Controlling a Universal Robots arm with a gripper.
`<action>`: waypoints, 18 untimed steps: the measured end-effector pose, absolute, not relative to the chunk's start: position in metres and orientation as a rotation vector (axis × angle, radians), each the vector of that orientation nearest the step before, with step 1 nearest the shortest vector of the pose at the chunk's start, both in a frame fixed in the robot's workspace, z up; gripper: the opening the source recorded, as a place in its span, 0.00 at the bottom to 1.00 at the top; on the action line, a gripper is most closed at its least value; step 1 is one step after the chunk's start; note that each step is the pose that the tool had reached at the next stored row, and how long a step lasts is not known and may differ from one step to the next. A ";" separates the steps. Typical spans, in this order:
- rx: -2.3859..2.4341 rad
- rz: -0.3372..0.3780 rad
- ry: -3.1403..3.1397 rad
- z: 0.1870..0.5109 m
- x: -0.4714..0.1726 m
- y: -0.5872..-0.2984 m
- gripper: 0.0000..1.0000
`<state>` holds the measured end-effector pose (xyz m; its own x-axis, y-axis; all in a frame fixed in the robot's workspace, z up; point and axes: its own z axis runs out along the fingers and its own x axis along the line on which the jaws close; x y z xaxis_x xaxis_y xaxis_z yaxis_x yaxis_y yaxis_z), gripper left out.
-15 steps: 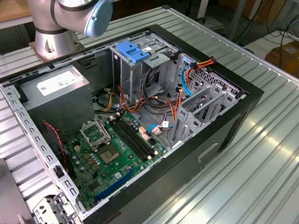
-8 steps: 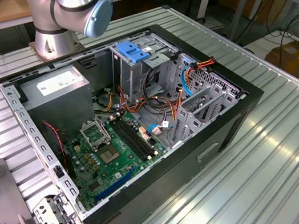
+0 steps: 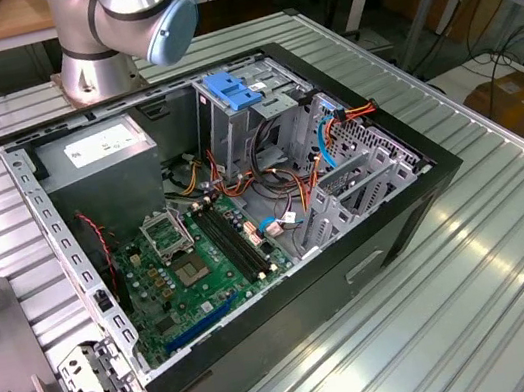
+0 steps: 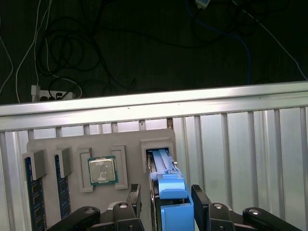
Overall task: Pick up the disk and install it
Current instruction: 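Pick up the disk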
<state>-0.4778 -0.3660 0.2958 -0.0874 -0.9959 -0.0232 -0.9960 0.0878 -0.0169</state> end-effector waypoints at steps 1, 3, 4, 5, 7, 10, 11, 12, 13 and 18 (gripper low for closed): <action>-2.103 0.005 2.296 0.296 -0.478 -0.366 0.54; -2.103 0.005 2.296 0.296 -0.478 -0.366 0.54; -2.103 0.005 2.296 0.296 -0.478 -0.366 0.54; -2.102 0.005 2.296 0.296 -0.478 -0.365 0.54; -2.102 0.005 2.296 0.296 -0.478 -0.363 0.54; -2.102 0.005 2.296 0.296 -0.478 -0.363 0.54; -2.102 0.005 2.296 0.296 -0.478 -0.363 0.54; -2.102 0.005 2.296 0.296 -0.478 -0.363 0.54; -2.102 0.005 2.296 0.295 -0.478 -0.363 0.54; -2.102 0.005 2.296 0.295 -0.478 -0.363 0.45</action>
<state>-0.4776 -0.3633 0.2954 -0.0877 -0.9959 -0.0232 -0.9960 0.0881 -0.0169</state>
